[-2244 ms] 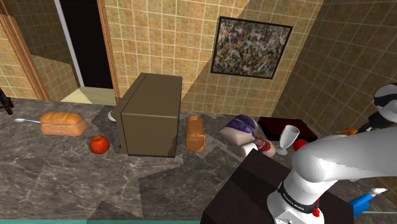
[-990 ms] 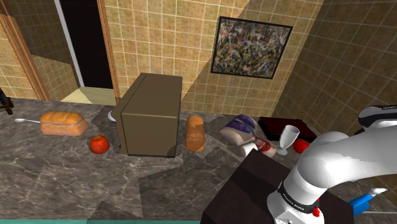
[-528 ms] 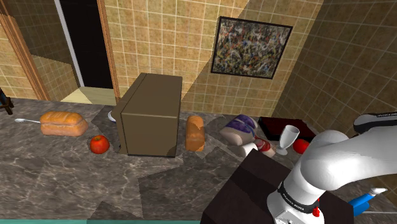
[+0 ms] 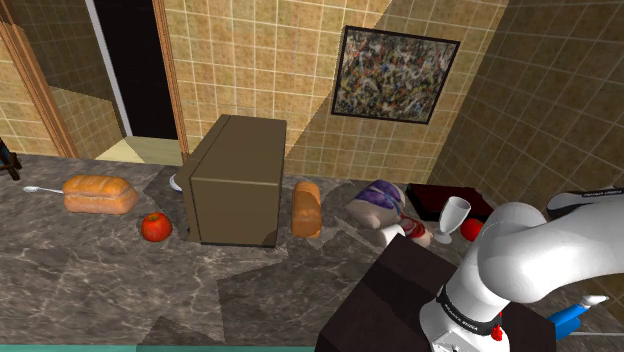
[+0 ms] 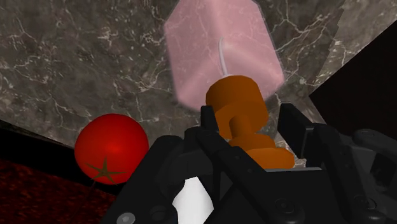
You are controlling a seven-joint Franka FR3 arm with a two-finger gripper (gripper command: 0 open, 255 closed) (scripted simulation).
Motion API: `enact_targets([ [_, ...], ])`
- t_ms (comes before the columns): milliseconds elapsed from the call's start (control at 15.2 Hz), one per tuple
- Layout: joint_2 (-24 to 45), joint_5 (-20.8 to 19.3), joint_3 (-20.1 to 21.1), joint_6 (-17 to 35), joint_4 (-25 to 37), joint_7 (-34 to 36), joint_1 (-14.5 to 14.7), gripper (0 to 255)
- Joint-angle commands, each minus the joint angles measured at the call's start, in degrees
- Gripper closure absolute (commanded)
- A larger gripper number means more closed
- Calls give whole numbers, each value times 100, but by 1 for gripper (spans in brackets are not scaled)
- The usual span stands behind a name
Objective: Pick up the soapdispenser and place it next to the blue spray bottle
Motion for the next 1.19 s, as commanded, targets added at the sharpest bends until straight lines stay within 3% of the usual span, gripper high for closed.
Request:
enact_targets([
  [0,-61,-101,-165,88,22,39,118,255],
  [528,-62,-101,-165,88,22,40,118,255],
  [594,-62,-101,-165,88,22,40,118,0],
  [924,-62,-101,-165,88,22,40,118,0],
  [1122,202,354,601,-326,-85,-268,-576,0],
])
